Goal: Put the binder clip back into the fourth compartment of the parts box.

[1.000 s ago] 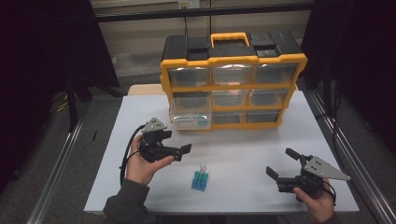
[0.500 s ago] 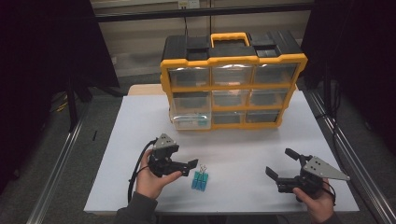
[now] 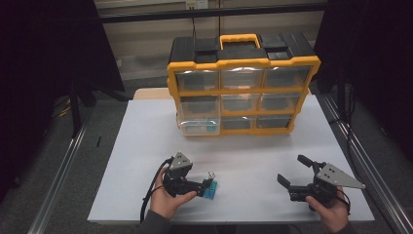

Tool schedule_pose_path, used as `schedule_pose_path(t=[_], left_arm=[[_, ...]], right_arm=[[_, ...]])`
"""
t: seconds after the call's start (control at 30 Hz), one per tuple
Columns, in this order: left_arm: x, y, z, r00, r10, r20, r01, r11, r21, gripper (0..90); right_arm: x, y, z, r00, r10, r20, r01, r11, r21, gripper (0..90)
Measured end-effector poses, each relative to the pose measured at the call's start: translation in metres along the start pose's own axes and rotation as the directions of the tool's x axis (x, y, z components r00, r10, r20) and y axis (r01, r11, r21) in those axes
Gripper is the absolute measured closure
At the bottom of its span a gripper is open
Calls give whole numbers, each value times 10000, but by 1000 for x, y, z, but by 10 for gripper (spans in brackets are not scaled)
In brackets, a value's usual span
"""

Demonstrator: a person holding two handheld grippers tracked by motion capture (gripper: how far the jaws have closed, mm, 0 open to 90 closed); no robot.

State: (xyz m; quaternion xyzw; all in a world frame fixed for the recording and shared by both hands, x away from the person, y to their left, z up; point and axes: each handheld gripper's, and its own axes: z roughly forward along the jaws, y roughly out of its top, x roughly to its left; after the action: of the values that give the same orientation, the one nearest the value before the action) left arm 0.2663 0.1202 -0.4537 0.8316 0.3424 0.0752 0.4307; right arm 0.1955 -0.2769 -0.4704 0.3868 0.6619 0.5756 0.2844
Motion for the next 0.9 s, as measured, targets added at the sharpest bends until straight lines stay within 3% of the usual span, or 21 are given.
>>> schedule_pose_path(t=[0.23,0.3,0.4,0.6,0.77,0.9], left_arm=[[-9,-9,7,9998,196,65,-198,9993,309,94],[-10,-11,7,9999,82,107,-85,9996,286,101],[-11,-12,6,9996,271,-28,-270,9989,395,104],[-12,-15,8,9998,148,156,-153,9994,325,125],[-13,-16,10,9993,285,235,-296,9983,496,143],[-15,-16,13,9994,321,100,-326,9980,549,153]], right_arm=[[0,0,0,10000,-8,-36,8,10000,6,6],[0,0,0,10000,-15,-28,15,10000,33,6],[0,-1,0,10000,-8,-50,8,10000,37,6],[0,-1,1,10000,-27,-88,28,10000,75,6],[0,-1,1,9999,-19,-142,20,10000,98,6],[0,-2,1,10000,10,-94,-8,9999,135,5]])
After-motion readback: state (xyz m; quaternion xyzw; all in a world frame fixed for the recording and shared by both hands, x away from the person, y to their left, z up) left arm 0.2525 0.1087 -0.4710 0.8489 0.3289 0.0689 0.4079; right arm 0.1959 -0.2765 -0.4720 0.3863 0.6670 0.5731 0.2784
